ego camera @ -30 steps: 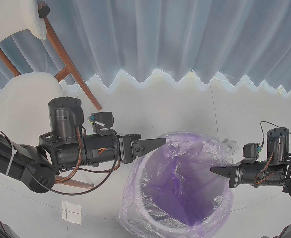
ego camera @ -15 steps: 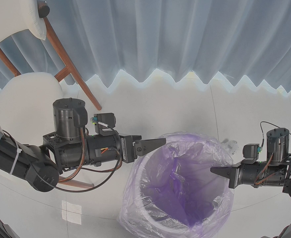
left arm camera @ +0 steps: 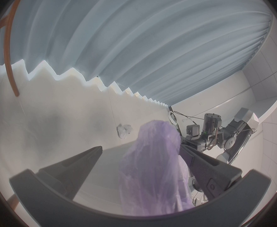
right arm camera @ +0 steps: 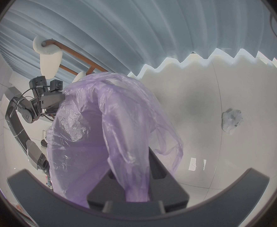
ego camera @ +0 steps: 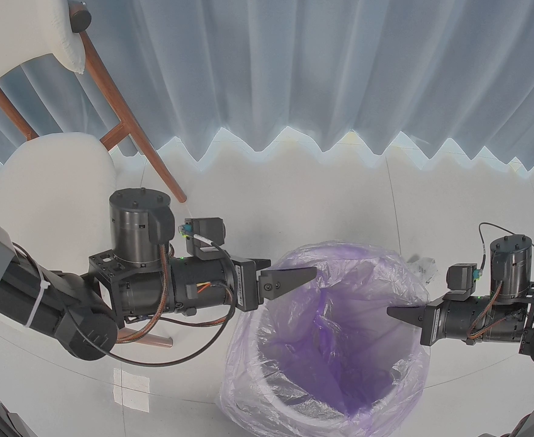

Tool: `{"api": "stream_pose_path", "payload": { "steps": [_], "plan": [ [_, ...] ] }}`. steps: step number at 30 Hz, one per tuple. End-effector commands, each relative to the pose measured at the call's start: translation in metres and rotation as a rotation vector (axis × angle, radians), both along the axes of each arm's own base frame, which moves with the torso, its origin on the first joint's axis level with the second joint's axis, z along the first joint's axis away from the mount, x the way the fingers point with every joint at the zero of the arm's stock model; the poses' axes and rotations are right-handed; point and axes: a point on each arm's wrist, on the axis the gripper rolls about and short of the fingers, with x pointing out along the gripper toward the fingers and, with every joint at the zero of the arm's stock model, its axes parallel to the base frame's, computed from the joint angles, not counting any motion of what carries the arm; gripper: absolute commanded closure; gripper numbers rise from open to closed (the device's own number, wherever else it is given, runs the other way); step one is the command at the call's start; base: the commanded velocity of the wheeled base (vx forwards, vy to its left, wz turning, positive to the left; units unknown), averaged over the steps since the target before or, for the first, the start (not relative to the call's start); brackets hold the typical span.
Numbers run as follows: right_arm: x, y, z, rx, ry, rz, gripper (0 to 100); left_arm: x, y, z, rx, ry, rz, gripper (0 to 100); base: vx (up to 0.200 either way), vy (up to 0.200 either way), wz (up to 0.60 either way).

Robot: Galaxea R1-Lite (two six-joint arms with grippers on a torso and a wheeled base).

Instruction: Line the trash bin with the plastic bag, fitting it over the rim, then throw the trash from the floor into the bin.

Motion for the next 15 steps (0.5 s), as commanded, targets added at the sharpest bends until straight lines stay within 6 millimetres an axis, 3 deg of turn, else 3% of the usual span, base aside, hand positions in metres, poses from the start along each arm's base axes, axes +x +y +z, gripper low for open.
{"api": "stream_pose_path", "payload": {
  "steps": [1,9,15],
  "plan": [
    [0.000,0.000,0.000,0.000,0.000,0.000,100,-0.002,-0.003,-0.005,0.010,0.014,-0.010,0,0.000,0.000,0.00],
    [-0.001,-0.001,0.002,0.004,-0.007,0.000,100,0.009,-0.006,-0.007,0.007,0.014,0.006,0,0.000,0.000,0.00],
    [-0.007,-0.003,-0.005,-0.010,0.018,0.003,100,0.019,-0.011,0.004,-0.043,0.028,0.068,0,0.000,0.000,0.00]
  ]
}}
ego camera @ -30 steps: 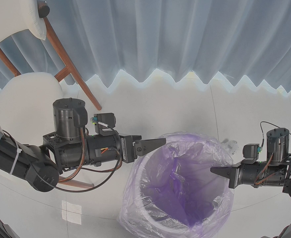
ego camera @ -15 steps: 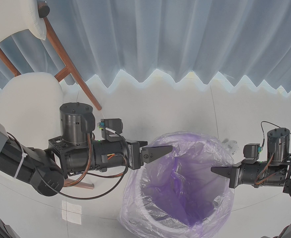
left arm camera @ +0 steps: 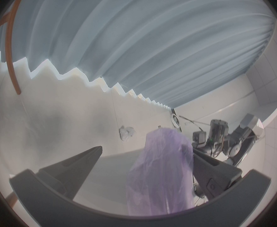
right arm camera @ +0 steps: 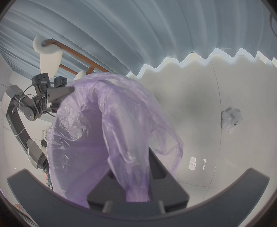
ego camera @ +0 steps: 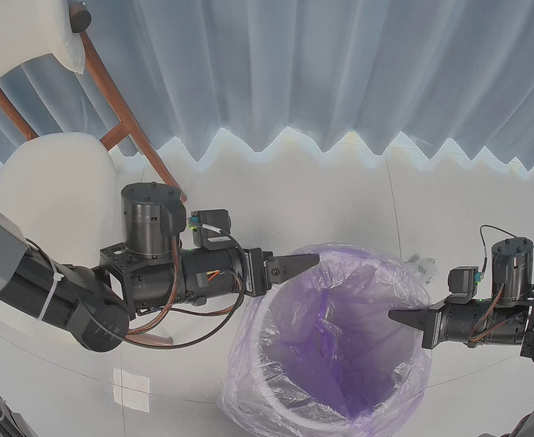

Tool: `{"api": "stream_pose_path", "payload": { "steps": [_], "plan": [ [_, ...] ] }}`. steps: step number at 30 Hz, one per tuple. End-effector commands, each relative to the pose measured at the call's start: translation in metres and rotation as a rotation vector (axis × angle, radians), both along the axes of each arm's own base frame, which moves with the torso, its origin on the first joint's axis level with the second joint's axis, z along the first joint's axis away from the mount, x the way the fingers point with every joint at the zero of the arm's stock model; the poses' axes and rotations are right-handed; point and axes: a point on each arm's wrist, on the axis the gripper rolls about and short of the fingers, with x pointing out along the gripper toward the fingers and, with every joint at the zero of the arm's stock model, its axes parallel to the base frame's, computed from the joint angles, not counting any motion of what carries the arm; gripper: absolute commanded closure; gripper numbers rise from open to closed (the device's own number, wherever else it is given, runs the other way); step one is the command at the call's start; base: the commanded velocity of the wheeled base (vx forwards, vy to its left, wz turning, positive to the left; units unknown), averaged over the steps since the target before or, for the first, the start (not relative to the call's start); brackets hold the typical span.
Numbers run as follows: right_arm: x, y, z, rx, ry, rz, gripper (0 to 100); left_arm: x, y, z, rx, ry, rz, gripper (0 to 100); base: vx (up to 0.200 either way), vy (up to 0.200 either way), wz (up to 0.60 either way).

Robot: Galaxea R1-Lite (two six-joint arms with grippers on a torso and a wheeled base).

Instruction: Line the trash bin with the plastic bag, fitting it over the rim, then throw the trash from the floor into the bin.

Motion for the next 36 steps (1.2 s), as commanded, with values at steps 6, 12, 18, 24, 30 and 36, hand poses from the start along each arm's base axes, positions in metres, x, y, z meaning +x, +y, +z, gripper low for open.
{"api": "stream_pose_path", "payload": {
  "steps": [6,12,18,24,30,36],
  "plan": [
    [-0.007,-0.003,-0.007,-0.006,0.013,0.004,100,0.008,-0.004,0.008,-0.056,0.025,0.030,0,0.000,0.000,0.00],
    [-0.006,-0.002,-0.004,0.000,-0.002,0.004,100,0.007,-0.004,0.005,-0.048,0.035,0.031,0,0.000,0.000,0.00],
    [-0.007,-0.003,-0.004,0.004,-0.010,0.004,100,0.005,-0.004,0.001,-0.040,0.045,0.028,0,0.000,0.000,0.00],
    [-0.005,-0.002,-0.001,0.010,-0.021,0.006,100,0.005,-0.004,-0.004,-0.027,0.051,0.030,0,0.000,0.000,0.00],
    [-0.006,-0.002,-0.002,0.007,-0.017,0.006,100,0.007,-0.005,-0.002,-0.035,0.048,0.030,100,0.000,0.000,0.00],
    [-0.005,-0.001,0.000,0.013,-0.027,0.009,100,0.008,-0.005,-0.002,-0.033,0.047,0.046,100,0.000,0.000,0.00]
  ]
}}
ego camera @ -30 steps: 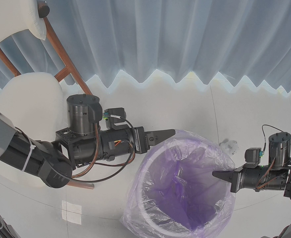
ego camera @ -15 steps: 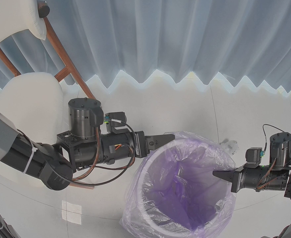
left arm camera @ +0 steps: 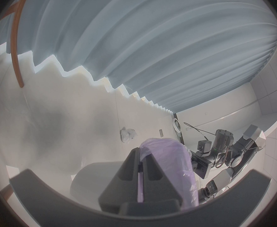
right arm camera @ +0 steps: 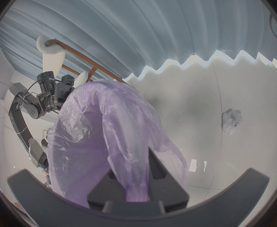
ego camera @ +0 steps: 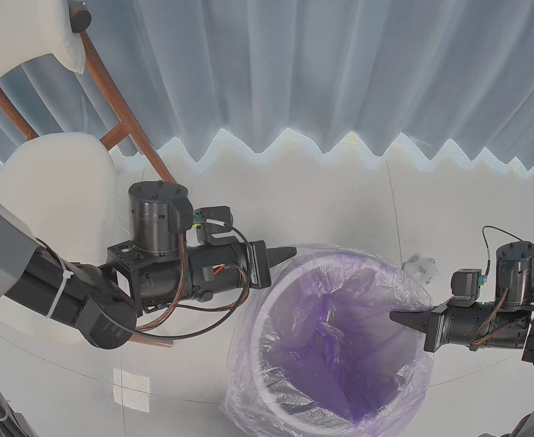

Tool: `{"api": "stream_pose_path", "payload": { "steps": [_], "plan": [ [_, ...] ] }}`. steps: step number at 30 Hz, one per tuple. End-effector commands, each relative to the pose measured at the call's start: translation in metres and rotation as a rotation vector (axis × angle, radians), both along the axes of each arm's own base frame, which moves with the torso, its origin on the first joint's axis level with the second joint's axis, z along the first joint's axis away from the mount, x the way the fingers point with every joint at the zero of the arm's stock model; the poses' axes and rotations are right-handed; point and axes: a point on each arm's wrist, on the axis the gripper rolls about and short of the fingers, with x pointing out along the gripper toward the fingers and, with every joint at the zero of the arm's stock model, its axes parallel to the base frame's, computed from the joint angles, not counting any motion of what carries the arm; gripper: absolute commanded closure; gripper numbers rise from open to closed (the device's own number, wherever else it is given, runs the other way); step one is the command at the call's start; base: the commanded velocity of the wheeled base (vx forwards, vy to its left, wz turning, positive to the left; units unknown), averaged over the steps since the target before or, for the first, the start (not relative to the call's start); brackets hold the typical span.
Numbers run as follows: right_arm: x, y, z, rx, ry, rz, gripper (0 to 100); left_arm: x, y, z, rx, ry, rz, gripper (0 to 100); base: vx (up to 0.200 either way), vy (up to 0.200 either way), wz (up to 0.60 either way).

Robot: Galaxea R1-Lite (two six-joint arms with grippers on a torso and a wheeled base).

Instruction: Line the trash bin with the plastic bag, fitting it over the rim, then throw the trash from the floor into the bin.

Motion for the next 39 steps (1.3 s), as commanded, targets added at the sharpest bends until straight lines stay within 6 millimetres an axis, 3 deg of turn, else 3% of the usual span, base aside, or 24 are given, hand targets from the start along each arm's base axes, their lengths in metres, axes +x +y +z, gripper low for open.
{"api": "stream_pose_path", "payload": {
  "steps": [1,11,25,39],
  "plan": [
    [0.001,0.001,0.002,0.006,-0.009,0.001,100,0.000,0.000,-0.001,0.003,0.003,0.002,100,0.000,0.000,0.00],
    [-0.001,0.001,0.020,0.095,-0.095,0.038,100,0.000,0.002,-0.011,0.032,0.034,0.032,100,0.000,0.000,0.00],
    [-0.006,-0.003,0.019,0.129,-0.077,0.024,100,0.007,0.010,-0.004,0.017,0.008,0.081,100,0.000,0.000,0.00],
    [0.000,-0.003,0.031,0.219,-0.127,0.014,100,0.011,0.008,-0.016,0.038,0.039,0.084,100,0.000,0.000,0.00]
  ]
}}
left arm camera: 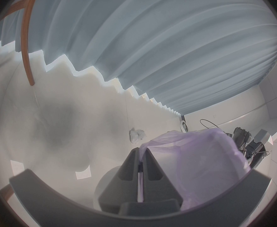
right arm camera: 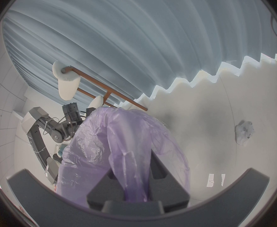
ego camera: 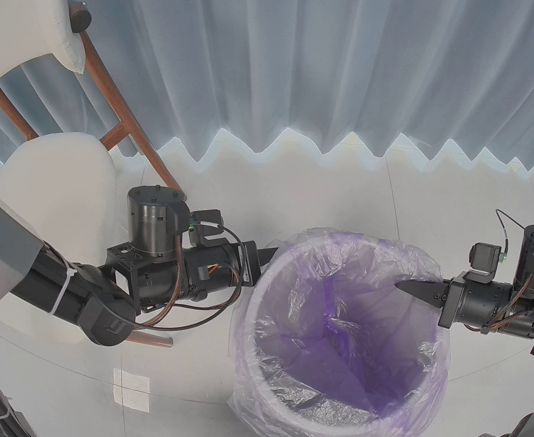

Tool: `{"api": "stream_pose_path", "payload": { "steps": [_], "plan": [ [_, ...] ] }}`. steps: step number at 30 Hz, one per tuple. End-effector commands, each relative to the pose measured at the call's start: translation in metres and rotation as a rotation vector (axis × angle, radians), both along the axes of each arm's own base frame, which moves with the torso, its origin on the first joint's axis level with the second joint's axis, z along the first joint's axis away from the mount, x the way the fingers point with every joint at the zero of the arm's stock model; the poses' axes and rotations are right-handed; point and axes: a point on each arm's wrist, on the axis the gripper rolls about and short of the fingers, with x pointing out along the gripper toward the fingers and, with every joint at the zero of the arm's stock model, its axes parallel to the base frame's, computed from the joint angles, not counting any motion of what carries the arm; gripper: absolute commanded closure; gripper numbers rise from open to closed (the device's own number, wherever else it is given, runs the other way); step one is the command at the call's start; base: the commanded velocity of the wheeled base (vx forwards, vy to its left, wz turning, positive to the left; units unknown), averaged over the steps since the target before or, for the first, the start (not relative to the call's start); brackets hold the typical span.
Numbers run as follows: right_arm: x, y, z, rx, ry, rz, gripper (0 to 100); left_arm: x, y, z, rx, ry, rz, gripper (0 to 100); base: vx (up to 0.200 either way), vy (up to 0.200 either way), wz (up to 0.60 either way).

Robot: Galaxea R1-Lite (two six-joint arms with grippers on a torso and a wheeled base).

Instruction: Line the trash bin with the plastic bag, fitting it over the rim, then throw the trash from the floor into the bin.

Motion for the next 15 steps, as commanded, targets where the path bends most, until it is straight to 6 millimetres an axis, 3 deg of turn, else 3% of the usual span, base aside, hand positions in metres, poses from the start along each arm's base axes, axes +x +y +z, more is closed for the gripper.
{"api": "stream_pose_path", "payload": {
  "steps": [1,12,13,15],
  "plan": [
    [0.002,-0.003,0.002,0.011,-0.011,-0.005,100,0.003,-0.002,-0.007,0.010,0.016,0.001,100,0.000,0.000,0.00],
    [0.003,-0.005,0.007,0.050,-0.023,-0.017,100,0.004,0.008,-0.009,0.018,0.020,0.022,100,0.000,0.000,0.00],
    [0.003,-0.005,0.007,0.052,-0.025,-0.018,100,0.004,0.008,-0.010,0.021,0.023,0.024,0,0.000,0.000,0.00],
    [0.003,-0.006,0.007,0.055,-0.026,-0.024,100,0.002,0.010,-0.012,0.024,0.031,0.027,0,0.000,0.000,0.00]
  ]
}}
